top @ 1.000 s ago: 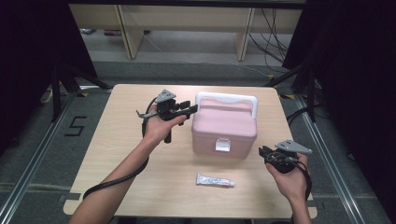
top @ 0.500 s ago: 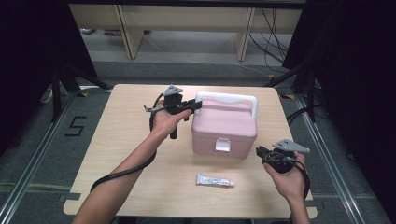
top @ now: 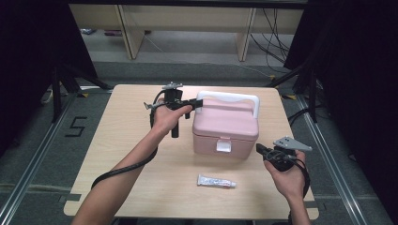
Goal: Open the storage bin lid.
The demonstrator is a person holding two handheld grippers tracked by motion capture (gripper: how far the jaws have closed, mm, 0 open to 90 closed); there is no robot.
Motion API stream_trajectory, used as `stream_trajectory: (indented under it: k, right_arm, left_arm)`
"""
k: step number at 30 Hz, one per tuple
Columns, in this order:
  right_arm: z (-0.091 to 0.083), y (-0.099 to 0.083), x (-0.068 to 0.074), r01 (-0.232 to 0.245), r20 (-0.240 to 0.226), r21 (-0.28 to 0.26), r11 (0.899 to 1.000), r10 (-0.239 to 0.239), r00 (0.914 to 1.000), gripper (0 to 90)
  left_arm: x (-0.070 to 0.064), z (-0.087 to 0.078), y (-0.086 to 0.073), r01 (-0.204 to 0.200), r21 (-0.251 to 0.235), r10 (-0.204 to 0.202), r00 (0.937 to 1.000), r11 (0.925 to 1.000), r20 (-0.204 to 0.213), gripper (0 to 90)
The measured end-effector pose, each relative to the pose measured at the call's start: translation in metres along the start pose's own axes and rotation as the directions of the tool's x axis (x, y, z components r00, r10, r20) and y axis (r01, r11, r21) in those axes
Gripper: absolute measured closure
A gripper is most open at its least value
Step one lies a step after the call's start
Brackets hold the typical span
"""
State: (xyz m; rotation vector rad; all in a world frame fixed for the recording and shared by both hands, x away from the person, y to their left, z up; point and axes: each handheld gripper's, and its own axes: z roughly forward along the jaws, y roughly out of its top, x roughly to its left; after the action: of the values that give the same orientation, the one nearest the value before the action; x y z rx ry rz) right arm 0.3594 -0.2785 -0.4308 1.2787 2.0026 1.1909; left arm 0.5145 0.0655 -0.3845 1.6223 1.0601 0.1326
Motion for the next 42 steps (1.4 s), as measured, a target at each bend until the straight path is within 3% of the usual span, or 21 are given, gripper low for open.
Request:
stream_trajectory:
  k: [1, 2, 3, 4, 5, 8, 9, 12, 14, 15, 16, 19, 24, 25, 30, 33, 34, 36, 39, 40, 42]
  right_arm:
    - [0.0, 0.001, 0.003, -0.049, -0.026, 0.003, 0.999, 0.049, 0.9985, 90.0]
    - [0.0, 0.003, 0.002, -0.012, -0.009, -0.02, 1.0, 0.012, 0.9999, 90.0]
    - [0.0, 0.003, 0.005, -0.058, -0.026, -0.005, 0.998, 0.058, 0.998, 90.0]
    - [0.0, 0.005, 0.002, -0.023, -0.021, -0.017, 1.0, 0.023, 0.9995, 90.0]
    - [0.0, 0.006, 0.004, -0.048, -0.022, -0.028, 0.998, 0.048, 0.9986, 90.0]
    - [-0.001, 0.01, 0.002, -0.015, -0.021, -0.029, 0.999, 0.015, 0.9997, 90.0]
    - [0.0, 0.011, 0.004, -0.047, -0.029, -0.03, 0.998, 0.046, 0.9985, 90.0]
    - [0.002, 0.014, 0.006, -0.06, -0.032, -0.034, 0.998, 0.059, 0.9977, 90.0]
    - [0.003, 0.016, 0.003, -0.02, -0.024, -0.042, 0.999, 0.019, 0.9995, 90.0]
    - [0.004, 0.016, 0.005, -0.05, -0.029, -0.048, 0.998, 0.049, 0.9984, 90.0]
    - [0.004, 0.017, 0.003, -0.015, -0.022, -0.054, 0.998, 0.014, 0.9997, 90.0]
    - [0.004, 0.017, 0.003, -0.014, -0.022, -0.063, 0.998, 0.013, 0.9997, 90.0]
    - [0.002, 0.019, 0.004, -0.02, -0.016, -0.047, 0.999, 0.019, 0.9997, 90.0]
    - [0.002, 0.019, 0.007, -0.054, -0.025, -0.051, 0.997, 0.053, 0.9983, 90.0]
    - [0.003, 0.02, 0.006, -0.036, -0.035, -0.067, 0.997, 0.034, 0.9988, 90.0]
    - [0.002, 0.021, 0.004, -0.003, -0.007, -0.079, 0.997, 0.003, 1.0, 90.0]
    - [0.001, 0.022, 0.007, -0.047, -0.019, -0.073, 0.996, 0.045, 0.9988, 90.0]
    - [0.001, 0.023, 0.005, -0.01, -0.011, -0.07, 0.997, 0.009, 0.9999, 90.0]
    - [0.001, 0.024, 0.006, -0.013, -0.01, -0.076, 0.997, 0.013, 0.9999, 90.0]
    - [0.001, 0.024, 0.009, -0.052, -0.017, -0.068, 0.996, 0.05, 0.9986, 90.0]
    - [0.002, 0.025, 0.007, -0.027, -0.015, -0.079, 0.997, 0.026, 0.9996, 90.0]
  left_arm:
    - [0.0, 0.001, 0.001, 0.001, -0.002, -0.001, 1.0, 1.0, 0.003, 73.7]
    - [0.0, 0.001, 0.002, 0.006, 0.0, -0.006, 1.0, 1.0, 0.001, 73.7]
    - [0.0, 0.001, 0.002, 0.01, 0.004, -0.01, 0.9999, 0.9999, 0.001, 73.7]
    - [0.0, 0.001, 0.003, 0.016, 0.005, -0.016, 0.9999, 0.9999, 0.001, 73.7]
    - [0.0, 0.001, 0.004, 0.017, 0.009, -0.017, 0.9999, 0.9998, 0.001, 73.7]
    - [0.001, 0.0, 0.006, 0.021, 0.018, -0.021, 0.9998, 0.9996, 0.002, 73.7]
    - [0.001, 0.001, 0.006, 0.022, 0.016, -0.022, 0.9997, 0.9996, 0.004, 73.7]
    - [0.001, 0.001, 0.006, 0.029, 0.017, -0.029, 0.9996, 0.9994, 0.005, 73.7]
    - [0.001, 0.001, 0.007, 0.032, 0.021, -0.032, 0.9995, 0.9993, 0.006, 73.7]
    - [0.001, 0.001, 0.007, 0.031, 0.026, -0.031, 0.9995, 0.9992, 0.008, 73.7]
    - [0.002, 0.001, 0.007, 0.027, 0.027, -0.028, 0.9995, 0.9993, 0.013, 73.7]
    - [0.003, -0.001, 0.008, 0.002, 0.022, -0.002, 0.9997, 0.9998, 0.023, 71.0]
    - [-0.003, -0.011, 0.006, -0.083, -0.012, 0.083, 0.9966, 0.9965, 0.007, 54.6]
    - [-0.004, -0.014, 0.005, -0.098, -0.017, 0.098, 0.9952, 0.995, 0.0, 52.7]
    - [-0.009, -0.031, -0.002, -0.165, -0.05, 0.165, 0.9863, 0.9851, -0.005, 51.0]
    - [-0.017, -0.051, -0.015, -0.259, -0.081, 0.26, 0.9657, 0.9625, -0.001, 57.4]
    - [-0.019, -0.055, -0.018, -0.279, -0.085, 0.281, 0.9598, 0.9565, 0.007, 60.9]
    - [-0.023, -0.061, -0.026, -0.303, -0.091, 0.307, 0.951, 0.9487, 0.036, 67.5]
    - [-0.027, -0.068, -0.038, -0.317, -0.091, 0.325, 0.9425, 0.9439, 0.08, 74.5]
    - [-0.029, -0.07, -0.042, -0.317, -0.094, 0.325, 0.9408, 0.9438, 0.095, 76.8]
    - [-0.032, -0.074, -0.049, -0.322, -0.098, 0.332, 0.9363, 0.9415, 0.114, 80.8]
